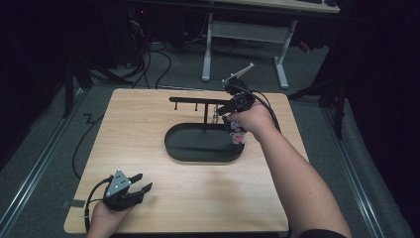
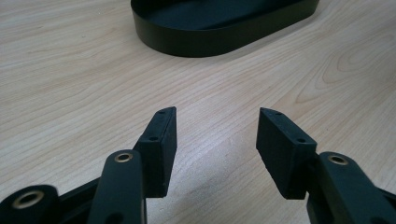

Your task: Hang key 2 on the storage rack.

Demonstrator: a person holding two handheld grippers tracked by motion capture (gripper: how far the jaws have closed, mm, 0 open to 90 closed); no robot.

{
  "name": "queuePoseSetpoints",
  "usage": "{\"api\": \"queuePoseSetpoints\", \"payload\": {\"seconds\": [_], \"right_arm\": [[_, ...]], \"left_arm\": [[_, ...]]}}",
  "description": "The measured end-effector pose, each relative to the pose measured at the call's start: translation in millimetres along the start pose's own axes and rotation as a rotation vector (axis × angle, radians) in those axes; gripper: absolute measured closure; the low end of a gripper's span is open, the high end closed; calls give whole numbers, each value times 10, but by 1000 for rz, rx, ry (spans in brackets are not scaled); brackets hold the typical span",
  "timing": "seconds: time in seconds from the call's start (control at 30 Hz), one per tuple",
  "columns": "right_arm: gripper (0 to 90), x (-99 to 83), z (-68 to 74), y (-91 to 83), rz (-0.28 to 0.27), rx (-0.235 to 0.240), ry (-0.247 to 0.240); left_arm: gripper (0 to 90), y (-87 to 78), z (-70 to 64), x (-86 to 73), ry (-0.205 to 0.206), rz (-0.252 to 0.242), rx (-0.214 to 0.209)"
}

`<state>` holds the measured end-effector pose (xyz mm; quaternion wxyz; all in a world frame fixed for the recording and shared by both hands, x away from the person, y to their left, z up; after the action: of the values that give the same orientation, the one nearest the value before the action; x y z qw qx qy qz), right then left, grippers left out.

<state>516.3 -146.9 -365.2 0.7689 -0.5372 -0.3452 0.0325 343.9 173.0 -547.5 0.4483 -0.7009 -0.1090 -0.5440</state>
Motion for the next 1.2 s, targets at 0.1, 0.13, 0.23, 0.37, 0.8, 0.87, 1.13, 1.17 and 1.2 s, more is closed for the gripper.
{"api": "queuePoseSetpoints", "payload": {"seconds": [0.1,0.13,0.23,0.37,0.8,0.87,1.13,1.17,1.2], "right_arm": [[893,4,-9,32,4,2,0],[893,6,-13,37,0,5,5],[893,8,-38,46,0,3,13],[893,16,-72,57,-3,2,16],[891,63,-122,147,-16,-24,20],[890,79,-130,153,-26,-34,26],[821,103,-130,131,-65,-47,45],[818,97,-122,120,-63,-46,46],[817,89,-120,110,-62,-49,42]], "left_arm": [[485,-7,5,7,-11,-8,0],[485,-6,1,3,-7,-3,-1],[485,2,-11,-1,-3,1,-2],[485,9,-16,-7,2,4,-2],[485,16,-29,-11,11,8,-5],[485,16,-32,-11,12,9,-6],[485,19,-29,-12,12,10,-8],[484,21,-30,-13,12,11,-9],[484,23,-31,-13,13,12,-9]]}}
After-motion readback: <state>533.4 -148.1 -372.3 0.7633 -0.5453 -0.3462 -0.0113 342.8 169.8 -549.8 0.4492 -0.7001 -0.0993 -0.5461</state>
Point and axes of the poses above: each handheld gripper's, and its own axes: y roughly forward along the jaws, x roughly out of its top, z roughly to its left, the point moved 5 cm from there along y, roughly forward along the jaws, and after that the axes turned 1 degree about x, right-handed, at the moved point
